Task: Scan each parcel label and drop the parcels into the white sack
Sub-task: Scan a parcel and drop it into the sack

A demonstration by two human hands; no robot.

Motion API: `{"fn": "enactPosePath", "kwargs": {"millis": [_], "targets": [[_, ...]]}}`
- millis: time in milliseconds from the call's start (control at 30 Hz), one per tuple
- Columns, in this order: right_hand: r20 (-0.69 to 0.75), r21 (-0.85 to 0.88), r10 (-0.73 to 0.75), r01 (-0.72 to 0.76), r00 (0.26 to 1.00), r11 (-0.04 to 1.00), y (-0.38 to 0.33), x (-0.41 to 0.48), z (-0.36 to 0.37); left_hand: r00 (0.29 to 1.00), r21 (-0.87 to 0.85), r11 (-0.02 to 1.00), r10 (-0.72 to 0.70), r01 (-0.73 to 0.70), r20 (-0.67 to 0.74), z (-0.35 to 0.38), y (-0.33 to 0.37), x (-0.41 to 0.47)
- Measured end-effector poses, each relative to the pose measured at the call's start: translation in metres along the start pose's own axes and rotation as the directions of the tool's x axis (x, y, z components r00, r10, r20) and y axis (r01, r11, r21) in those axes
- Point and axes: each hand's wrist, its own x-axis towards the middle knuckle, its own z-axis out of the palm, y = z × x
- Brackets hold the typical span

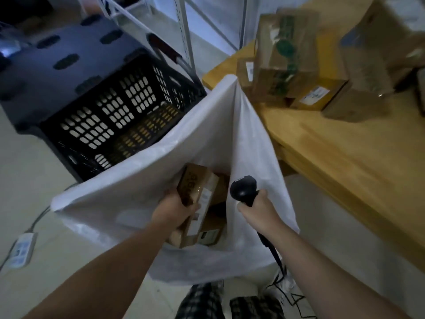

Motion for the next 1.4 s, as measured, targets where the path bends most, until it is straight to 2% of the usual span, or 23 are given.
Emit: {"fn": "enactPosePath", "kwargs": {"millis": [67, 167, 267, 333, 467, 600, 833, 1000, 1100, 1267, 1400], "targets": [[0.015, -0.151, -0.032, 0.034, 0.999, 0.988, 0.009, 0.026, 0.013, 0.999, 0.021, 0.999, -0.038, 0.039, -0.009, 0.018, -0.003, 0.031], [-0.013, -0.346, -0.167, 0.152, 0.986, 0.926, 0.018, 0.068, 0.035, 0.996, 0.267, 0.964, 0.032, -0.01, -0.078, 0.044, -0.002, 0.079], [-0.058, -0.403, -0.185, 0.147, 0.981, 0.903, 0.024, 0.102, 0.055, 0.962, 0.596, 0.79, 0.252, -0.143, -0.105, 0.072, -0.009, 0.111], [-0.111, -0.416, -0.214, 0.15, 0.971, 0.897, 0.033, 0.118, 0.065, 0.933, 0.706, 0.679, 0.352, -0.199, -0.077, 0.093, -0.015, 0.132], [-0.237, -0.387, -0.282, 0.176, 0.93, 0.905, 0.052, 0.136, 0.073, 0.884, 0.63, 0.727, 0.448, -0.274, -0.132, 0.136, -0.013, 0.179], [-0.266, -0.37, -0.282, 0.172, 0.922, 0.913, 0.065, 0.144, 0.068, 0.846, 0.65, 0.709, 0.499, -0.274, -0.188, 0.171, 0.002, 0.209], [-0.235, -0.361, -0.267, 0.171, 0.934, 0.917, 0.076, 0.15, 0.052, 0.928, 0.618, 0.743, 0.368, -0.256, -0.059, 0.21, 0.018, 0.234], [-0.219, -0.364, -0.284, 0.191, 0.934, 0.911, 0.079, 0.137, 0.032, 0.944, 0.588, 0.755, 0.327, -0.291, 0.048, 0.191, 0.022, 0.231], [-0.225, -0.349, -0.292, 0.203, 0.93, 0.915, 0.077, 0.122, 0.02, 0.946, 0.523, 0.799, 0.321, -0.298, 0.048, 0.162, 0.027, 0.209], [-0.244, -0.313, -0.26, 0.178, 0.934, 0.933, 0.067, 0.086, 0.006, 0.905, 0.619, 0.689, 0.415, -0.377, 0.09, 0.107, 0.043, 0.143], [-0.325, -0.211, -0.242, 0.18, 0.914, 0.961, 0.042, 0.043, -0.011, 0.853, 0.674, 0.572, 0.493, -0.467, 0.173, 0.058, 0.066, 0.083]]}}
